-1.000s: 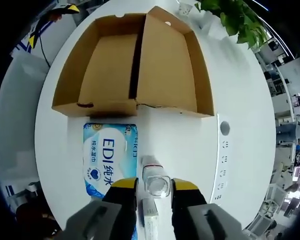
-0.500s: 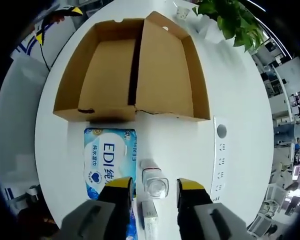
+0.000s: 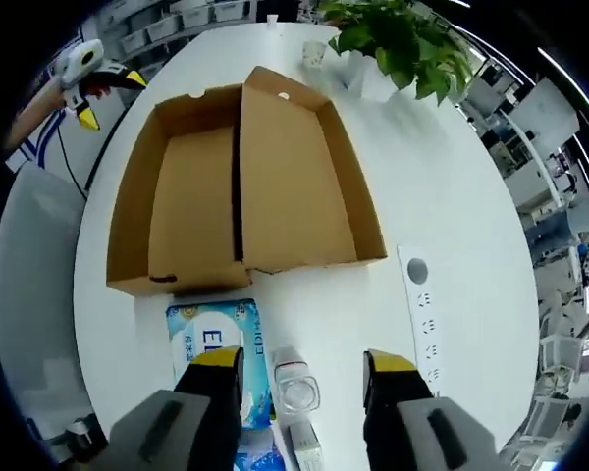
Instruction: Operate the shoe box by opening the lid, removing the specified soft item, and placing it in the target area until the item is outside and the box remains undamaged.
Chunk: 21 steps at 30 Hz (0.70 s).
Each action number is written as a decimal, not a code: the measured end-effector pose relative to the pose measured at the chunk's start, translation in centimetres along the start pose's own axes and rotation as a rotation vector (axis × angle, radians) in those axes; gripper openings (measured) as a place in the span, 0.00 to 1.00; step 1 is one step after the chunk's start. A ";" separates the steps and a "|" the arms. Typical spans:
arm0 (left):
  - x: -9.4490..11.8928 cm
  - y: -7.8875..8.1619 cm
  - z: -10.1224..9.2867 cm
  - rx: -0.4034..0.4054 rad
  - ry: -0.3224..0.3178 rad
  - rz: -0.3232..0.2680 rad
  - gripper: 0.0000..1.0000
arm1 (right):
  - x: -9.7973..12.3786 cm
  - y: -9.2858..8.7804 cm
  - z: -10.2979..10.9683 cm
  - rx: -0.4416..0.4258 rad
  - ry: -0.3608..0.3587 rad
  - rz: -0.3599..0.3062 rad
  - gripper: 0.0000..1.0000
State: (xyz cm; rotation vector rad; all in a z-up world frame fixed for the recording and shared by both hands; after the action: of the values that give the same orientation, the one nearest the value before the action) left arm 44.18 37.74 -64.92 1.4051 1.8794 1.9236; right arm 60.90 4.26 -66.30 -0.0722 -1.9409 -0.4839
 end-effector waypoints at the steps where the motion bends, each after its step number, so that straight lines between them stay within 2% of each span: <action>1: -0.1 0.1 0.5 0.021 0.017 -0.014 0.55 | 0.0 0.2 -0.1 -0.014 -0.005 -0.008 0.46; 9: -0.3 -0.3 3.1 0.100 0.107 -0.010 0.37 | -0.3 1.7 -1.0 -0.118 -0.031 -0.060 0.46; 14: -0.4 -1.0 4.2 0.132 0.145 0.002 0.31 | -0.6 1.9 -1.4 -0.158 -0.046 -0.063 0.44; 21: -1.0 -2.0 5.3 0.186 0.190 0.008 0.23 | -0.9 2.7 -2.0 -0.272 -0.054 -0.086 0.42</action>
State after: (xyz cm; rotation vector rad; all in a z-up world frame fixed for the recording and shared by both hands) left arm 47.18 41.43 -68.11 1.3177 2.1925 1.9933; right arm 63.74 6.14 -65.67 -0.1779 -1.9258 -0.8084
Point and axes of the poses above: the point that each gripper's makers call its tool centre point, and the gripper's own axes: x roughly backward along the fingers, z roughly to its left, y roughly out of its top, the point moved 1 cm from there along x, roughly backward along the fingers, and after that the axes turned 13 degrees about -y, right-handed, at the moved point
